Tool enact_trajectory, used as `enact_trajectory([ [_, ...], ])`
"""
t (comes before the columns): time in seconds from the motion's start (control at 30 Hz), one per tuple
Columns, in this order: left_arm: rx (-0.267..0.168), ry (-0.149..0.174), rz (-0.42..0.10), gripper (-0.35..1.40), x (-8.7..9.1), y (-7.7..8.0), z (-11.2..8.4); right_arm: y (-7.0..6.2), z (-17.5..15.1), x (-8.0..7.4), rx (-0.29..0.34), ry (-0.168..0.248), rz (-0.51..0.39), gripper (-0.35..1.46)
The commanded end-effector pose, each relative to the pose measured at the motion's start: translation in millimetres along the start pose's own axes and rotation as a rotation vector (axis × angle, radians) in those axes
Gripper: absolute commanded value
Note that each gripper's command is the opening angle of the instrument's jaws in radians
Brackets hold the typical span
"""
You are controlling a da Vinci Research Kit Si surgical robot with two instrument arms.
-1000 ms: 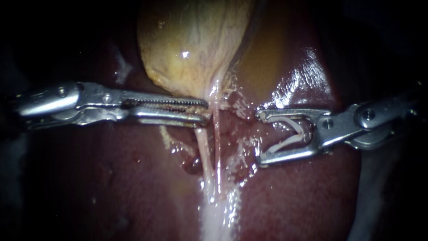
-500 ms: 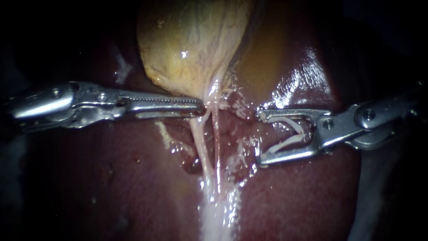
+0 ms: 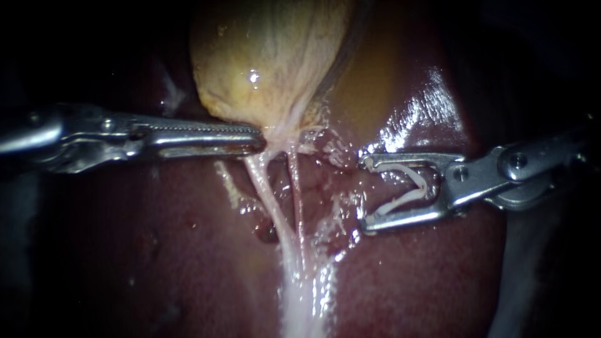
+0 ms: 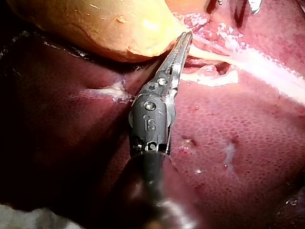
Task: Grabbing gallbladder
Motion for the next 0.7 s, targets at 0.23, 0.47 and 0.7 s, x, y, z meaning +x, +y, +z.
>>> enact_trajectory([
  [0.23,0.0,0.02,-0.016,-0.35,1.9,0.5,-0.9,0.1,0.1,0.0,-0.001,0.0,-0.006,0.5],
  [0.47,0.001,0.02,-0.012,-0.35,2.2,0.3,-1.3,0.1,0.1,0.0,-0.001,0.0,-0.006,0.5],
  [0.7,0.001,0.02,-0.012,-0.35,2.2,0.4,-1.3,0.1,0.1,0.0,-0.001,0.0,-0.006,0.5],
])
